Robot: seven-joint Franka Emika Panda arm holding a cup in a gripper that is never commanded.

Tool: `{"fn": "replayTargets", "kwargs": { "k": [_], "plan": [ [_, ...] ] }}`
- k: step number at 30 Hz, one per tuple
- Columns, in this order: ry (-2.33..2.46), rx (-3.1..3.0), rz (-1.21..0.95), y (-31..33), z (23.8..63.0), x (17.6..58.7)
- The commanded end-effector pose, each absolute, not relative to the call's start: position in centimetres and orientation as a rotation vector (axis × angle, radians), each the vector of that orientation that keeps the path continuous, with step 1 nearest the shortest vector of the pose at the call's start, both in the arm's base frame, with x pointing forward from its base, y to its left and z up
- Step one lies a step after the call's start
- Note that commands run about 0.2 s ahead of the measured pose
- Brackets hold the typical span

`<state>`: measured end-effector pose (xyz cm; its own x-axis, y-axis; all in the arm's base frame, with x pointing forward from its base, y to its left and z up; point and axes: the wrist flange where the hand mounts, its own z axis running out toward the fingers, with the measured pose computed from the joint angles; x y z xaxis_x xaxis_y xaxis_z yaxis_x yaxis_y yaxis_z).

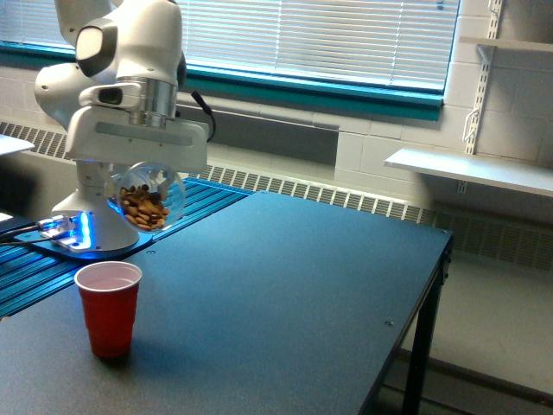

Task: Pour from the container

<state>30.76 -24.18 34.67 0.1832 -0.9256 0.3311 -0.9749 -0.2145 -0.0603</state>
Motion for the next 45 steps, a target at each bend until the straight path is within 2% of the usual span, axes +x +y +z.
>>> {"fn": "replayTargets", "kwargs": {
  "k": [1,45],
  "plan": [
    [-1.909,2.233,0.433,-24.7,34.5,29.3],
    [-2.045,2.164,0.197,-23.2,28.7,24.5]
  ]
}}
